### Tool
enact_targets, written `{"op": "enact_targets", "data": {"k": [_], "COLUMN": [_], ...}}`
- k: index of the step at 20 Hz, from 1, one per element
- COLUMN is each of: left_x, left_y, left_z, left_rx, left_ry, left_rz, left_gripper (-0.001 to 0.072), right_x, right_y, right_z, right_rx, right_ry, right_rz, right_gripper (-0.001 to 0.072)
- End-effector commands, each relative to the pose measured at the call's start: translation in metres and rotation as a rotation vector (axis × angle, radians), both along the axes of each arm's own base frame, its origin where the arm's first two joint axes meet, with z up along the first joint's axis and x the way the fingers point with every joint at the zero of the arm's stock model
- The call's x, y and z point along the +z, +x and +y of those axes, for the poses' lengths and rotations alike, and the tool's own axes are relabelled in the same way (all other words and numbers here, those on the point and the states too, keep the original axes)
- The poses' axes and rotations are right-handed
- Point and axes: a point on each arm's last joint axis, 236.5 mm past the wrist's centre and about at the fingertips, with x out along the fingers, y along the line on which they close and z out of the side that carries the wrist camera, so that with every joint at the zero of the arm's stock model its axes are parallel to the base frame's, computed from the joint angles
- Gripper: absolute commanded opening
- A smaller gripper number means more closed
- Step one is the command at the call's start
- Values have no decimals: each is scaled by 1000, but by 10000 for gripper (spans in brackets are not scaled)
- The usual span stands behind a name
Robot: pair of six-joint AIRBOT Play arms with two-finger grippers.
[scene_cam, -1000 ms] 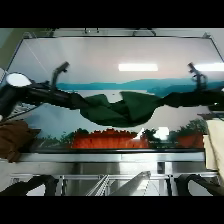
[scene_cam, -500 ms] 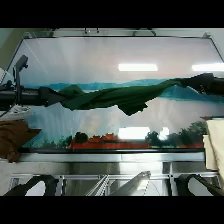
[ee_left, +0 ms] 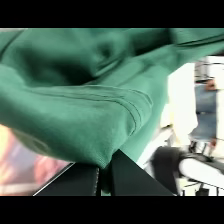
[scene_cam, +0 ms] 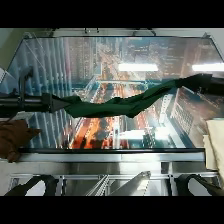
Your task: Fold the shirts.
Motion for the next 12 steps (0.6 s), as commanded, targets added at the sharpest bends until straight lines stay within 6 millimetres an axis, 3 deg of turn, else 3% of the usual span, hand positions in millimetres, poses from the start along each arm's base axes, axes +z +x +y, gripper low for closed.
{"op": "enact_targets", "data": {"k": [1,5,7,8,10,12], "left_x": [103,229,272,282,276,246], "left_y": [-18,-77,-95,-95,-78,-49], "left_z": [-18,-32,-24,-17,1,13], "left_rx": [-114,-68,9,50,96,97], "left_ry": [-95,-54,-2,24,41,-18], "left_rz": [-238,-604,-727,-744,-691,-557], "left_gripper": [18,22,22,22,22,22], "right_x": [75,193,244,263,279,254], "right_y": [-13,-72,-98,-104,-96,-55], "right_z": [10,10,4,0,-10,-15], "right_rx": [1,-125,-241,-295,-338,-280], "right_ry": [22,-143,-283,-338,-360,-302], "right_rz": [-243,-619,-791,-853,-882,-781], "right_gripper": [23,23,23,23,22,23]}}
